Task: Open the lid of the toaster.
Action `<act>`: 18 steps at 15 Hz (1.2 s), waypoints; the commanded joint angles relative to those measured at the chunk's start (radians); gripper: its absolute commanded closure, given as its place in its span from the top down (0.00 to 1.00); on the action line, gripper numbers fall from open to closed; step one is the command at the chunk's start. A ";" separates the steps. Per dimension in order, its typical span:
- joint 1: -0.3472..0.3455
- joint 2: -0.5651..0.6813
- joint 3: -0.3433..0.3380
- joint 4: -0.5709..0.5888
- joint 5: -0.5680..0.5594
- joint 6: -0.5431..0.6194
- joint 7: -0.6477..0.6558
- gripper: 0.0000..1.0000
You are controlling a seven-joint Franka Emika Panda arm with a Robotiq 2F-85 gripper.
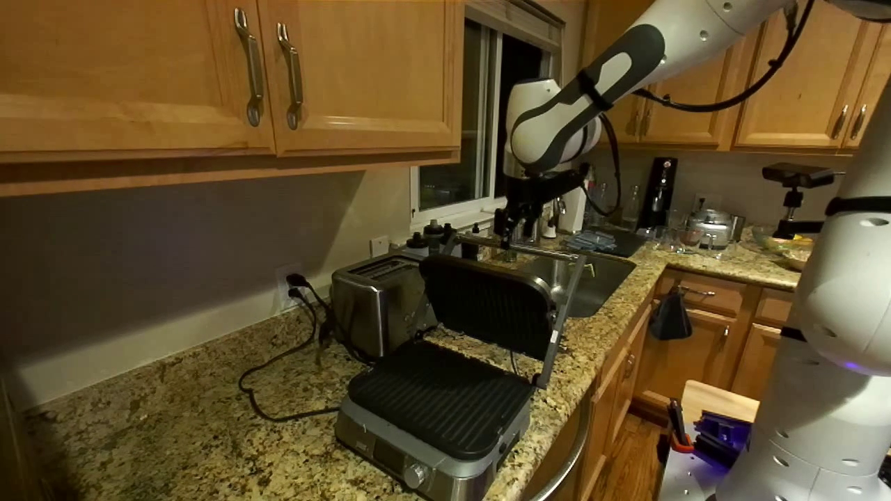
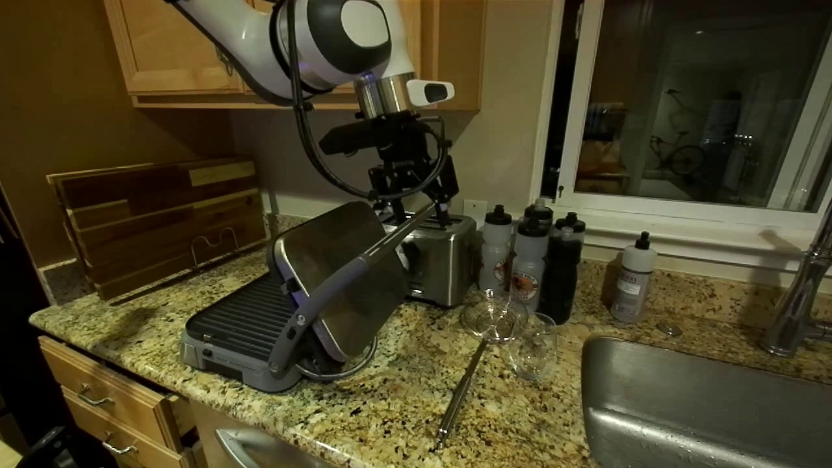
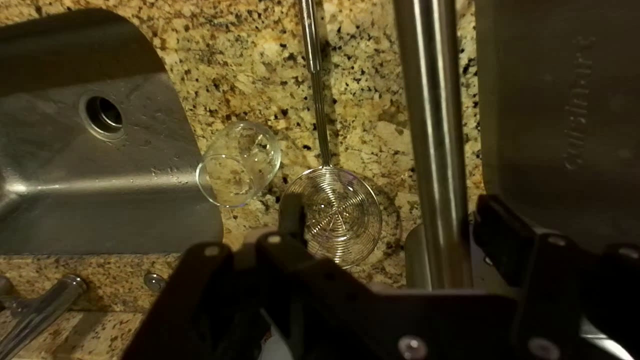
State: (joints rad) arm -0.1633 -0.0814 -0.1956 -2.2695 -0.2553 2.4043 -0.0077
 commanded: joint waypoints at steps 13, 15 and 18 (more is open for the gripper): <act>-0.012 -0.193 -0.002 0.016 0.115 -0.233 -0.087 1.00; -0.012 -0.193 -0.002 0.014 0.115 -0.233 -0.087 1.00; -0.012 -0.193 -0.002 0.012 0.115 -0.233 -0.087 1.00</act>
State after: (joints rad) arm -0.1699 -0.2755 -0.2024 -2.2599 -0.1425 2.1743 -0.0921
